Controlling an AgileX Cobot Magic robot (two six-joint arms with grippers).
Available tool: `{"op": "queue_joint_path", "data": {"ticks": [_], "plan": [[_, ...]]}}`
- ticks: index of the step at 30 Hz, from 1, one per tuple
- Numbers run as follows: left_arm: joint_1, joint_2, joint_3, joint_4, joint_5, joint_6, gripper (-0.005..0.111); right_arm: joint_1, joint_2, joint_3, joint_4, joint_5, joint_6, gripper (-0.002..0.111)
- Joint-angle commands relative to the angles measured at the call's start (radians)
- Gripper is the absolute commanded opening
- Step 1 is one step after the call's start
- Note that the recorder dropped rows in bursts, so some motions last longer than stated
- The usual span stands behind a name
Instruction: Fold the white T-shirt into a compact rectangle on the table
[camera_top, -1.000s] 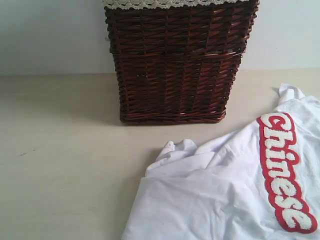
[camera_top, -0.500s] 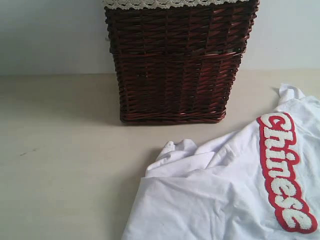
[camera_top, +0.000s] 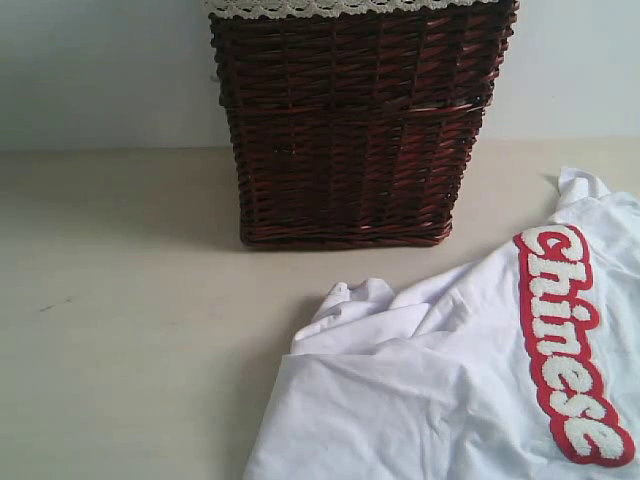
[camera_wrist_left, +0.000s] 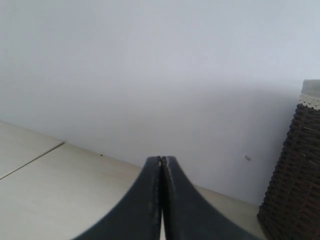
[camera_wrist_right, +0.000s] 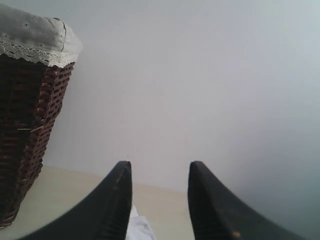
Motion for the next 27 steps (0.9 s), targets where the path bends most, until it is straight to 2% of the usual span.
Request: {"op": "queue_joint_path", "data": {"ticks": [1,16,20,24,27], "plan": [[0.003,-0.006,0.004,0.003,0.003,0.001,0.0,0.0,-0.005,0.005,-0.002,0.002,0.003,0.037],[0.003,-0.006,0.004,0.003,0.003,0.001,0.0,0.0,-0.005,0.005,-0.001,0.087,0.003,0.037],[0.003,-0.006,0.004,0.003,0.003,0.001,0.0,0.0,-0.005,0.005,-0.001,0.182,0.003,0.037],[0.003,-0.006,0.004,0.003,0.003,0.001,0.0,0.0,-0.005,0.005,-0.001,0.369,0.003,0.037],[0.003,-0.006,0.004,0.003,0.003,0.001,0.0,0.0,-0.005,0.006,-0.011,0.381,-0.007,0.037]]}}
